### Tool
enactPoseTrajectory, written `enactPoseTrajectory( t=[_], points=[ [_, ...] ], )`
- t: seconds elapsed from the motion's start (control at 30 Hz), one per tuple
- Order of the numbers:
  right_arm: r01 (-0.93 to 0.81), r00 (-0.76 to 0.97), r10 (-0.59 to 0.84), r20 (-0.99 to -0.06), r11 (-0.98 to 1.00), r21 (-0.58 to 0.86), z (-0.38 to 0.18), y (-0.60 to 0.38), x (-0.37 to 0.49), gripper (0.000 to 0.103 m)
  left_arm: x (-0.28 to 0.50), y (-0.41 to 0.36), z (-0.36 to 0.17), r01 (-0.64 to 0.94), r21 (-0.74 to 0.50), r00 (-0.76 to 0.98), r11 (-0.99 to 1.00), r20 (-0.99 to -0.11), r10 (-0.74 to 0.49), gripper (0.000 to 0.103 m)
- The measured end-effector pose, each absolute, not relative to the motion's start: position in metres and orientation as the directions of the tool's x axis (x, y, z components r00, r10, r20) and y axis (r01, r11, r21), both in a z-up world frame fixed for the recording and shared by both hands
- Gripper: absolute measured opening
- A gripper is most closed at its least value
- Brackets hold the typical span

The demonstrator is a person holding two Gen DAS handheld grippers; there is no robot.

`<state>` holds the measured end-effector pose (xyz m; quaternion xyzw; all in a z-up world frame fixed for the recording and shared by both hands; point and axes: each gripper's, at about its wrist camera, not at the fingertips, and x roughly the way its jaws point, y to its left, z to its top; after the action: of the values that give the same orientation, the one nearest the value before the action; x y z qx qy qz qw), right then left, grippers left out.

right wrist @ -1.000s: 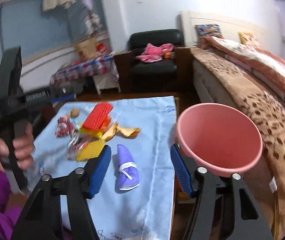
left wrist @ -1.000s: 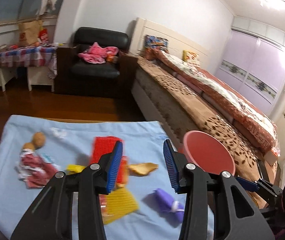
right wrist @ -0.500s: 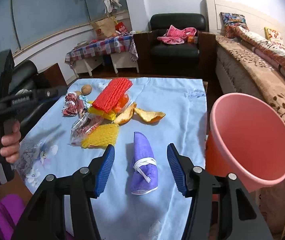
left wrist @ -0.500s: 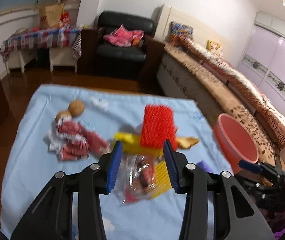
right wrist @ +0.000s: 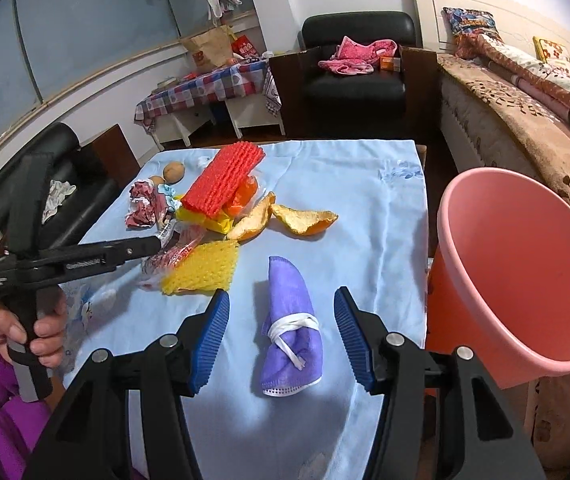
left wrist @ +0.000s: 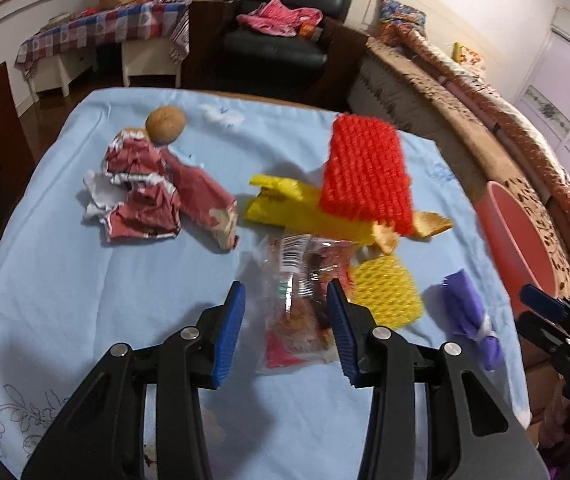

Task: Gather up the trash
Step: 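Return both tools to the table and grasp the snack wrapper with the left tool, then grasp the purple face mask with the right tool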

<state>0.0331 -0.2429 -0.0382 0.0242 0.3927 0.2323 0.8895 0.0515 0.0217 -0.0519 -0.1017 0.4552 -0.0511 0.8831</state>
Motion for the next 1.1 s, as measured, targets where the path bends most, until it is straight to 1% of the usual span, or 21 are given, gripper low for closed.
enactPoseTrajectory(
  t=[0.17,0.2,0.23,0.3,0.33,0.43,0.63,0.77,0.97,1.0,1.03,1.1],
  points=[
    [-0.39,0.572,0.437,-0.694,0.889,0.238,-0.042,-0.244,0.036,0.054,0.048,0.022,-0.053,0.006,-0.233,0.586,0.973,-0.787,-0.192,0.042],
    [-0.39,0.569,0.438,-0.696,0.889,0.241,-0.043,-0.244,0.037,0.054,0.047,0.021,-0.054,0.008,-0.236,0.587,0.972,-0.785,-0.196,0.04],
    [-0.39,0.567,0.44,-0.697,0.888,0.243,-0.044,-0.244,0.037,0.054,0.046,0.021,-0.055,0.012,-0.244,0.587,0.97,-0.784,-0.205,0.029],
    [-0.388,0.564,0.442,-0.697,0.888,0.248,-0.045,-0.244,0.038,0.054,0.046,0.021,-0.055,0.014,-0.25,0.582,0.968,-0.785,-0.211,0.022],
    [-0.387,0.562,0.443,-0.698,0.887,0.252,-0.046,-0.245,0.038,0.054,0.046,0.021,-0.055,0.014,-0.252,0.584,0.967,-0.783,-0.213,0.016],
    [-0.38,0.556,0.448,-0.7,0.886,0.265,-0.049,-0.247,0.039,0.054,0.044,0.022,-0.051,0.013,-0.255,0.591,0.967,-0.778,-0.213,0.01],
    [-0.363,0.522,0.457,-0.72,0.883,0.297,-0.058,-0.249,0.045,0.054,0.035,0.031,-0.032,0.006,-0.278,0.633,0.961,-0.743,-0.219,0.009],
    [-0.36,0.489,0.451,-0.747,0.884,0.298,-0.067,-0.245,0.047,0.054,0.029,0.034,-0.015,0.022,-0.303,0.671,0.953,-0.702,-0.239,0.009],
    [-0.358,0.451,0.44,-0.776,0.886,0.294,-0.077,-0.241,0.049,0.054,0.026,0.03,0.002,0.051,-0.321,0.697,0.946,-0.667,-0.264,0.009],
    [-0.357,0.446,0.442,-0.778,0.885,0.298,-0.078,-0.241,0.05,0.054,0.025,0.029,0.003,0.057,-0.32,0.698,0.946,-0.664,-0.267,0.009],
    [-0.356,0.438,0.448,-0.779,0.882,0.308,-0.08,-0.241,0.051,0.046,0.024,0.027,0.005,0.063,-0.322,0.699,0.945,-0.661,-0.272,0.009],
    [-0.35,0.424,0.452,-0.785,0.881,0.318,-0.083,-0.242,0.051,0.036,0.022,0.026,0.008,0.071,-0.323,0.703,0.944,-0.655,-0.277,0.009]
  ],
)
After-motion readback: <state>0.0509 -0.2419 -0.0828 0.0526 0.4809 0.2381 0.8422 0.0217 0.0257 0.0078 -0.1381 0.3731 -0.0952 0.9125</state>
